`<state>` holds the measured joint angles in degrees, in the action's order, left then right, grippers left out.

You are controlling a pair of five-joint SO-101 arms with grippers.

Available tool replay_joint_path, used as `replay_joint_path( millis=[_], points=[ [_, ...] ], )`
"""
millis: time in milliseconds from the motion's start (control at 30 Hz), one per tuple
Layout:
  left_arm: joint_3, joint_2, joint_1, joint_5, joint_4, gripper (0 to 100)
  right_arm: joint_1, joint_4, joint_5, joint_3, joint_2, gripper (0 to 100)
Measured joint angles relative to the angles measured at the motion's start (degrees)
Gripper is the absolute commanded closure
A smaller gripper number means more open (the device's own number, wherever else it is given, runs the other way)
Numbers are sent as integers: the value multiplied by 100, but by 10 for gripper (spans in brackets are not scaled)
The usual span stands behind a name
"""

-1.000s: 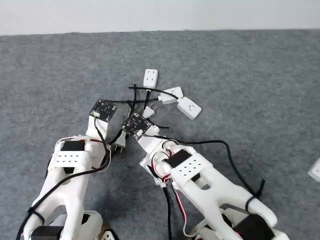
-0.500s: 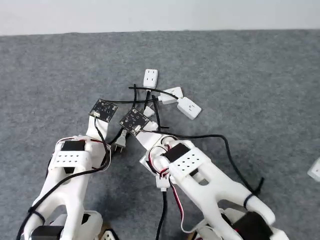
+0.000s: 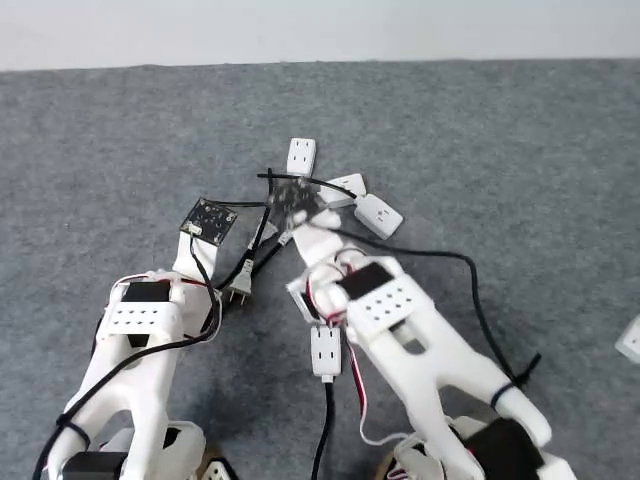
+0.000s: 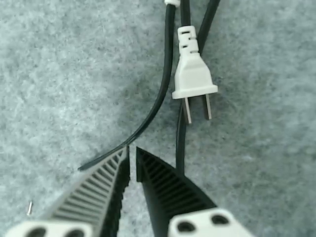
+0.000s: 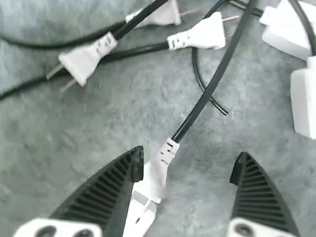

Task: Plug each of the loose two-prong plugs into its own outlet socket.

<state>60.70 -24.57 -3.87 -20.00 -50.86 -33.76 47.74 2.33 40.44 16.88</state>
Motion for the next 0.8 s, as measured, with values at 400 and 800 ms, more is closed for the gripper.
replay_joint_path(
  millis=[400,800],
  points=[
    [0,0,0,0,0,987,18,1152,-510,-1582,-1618,795],
    [0,0,0,0,0,987,35,1116,-730,-1591,-2013,851]
  ],
)
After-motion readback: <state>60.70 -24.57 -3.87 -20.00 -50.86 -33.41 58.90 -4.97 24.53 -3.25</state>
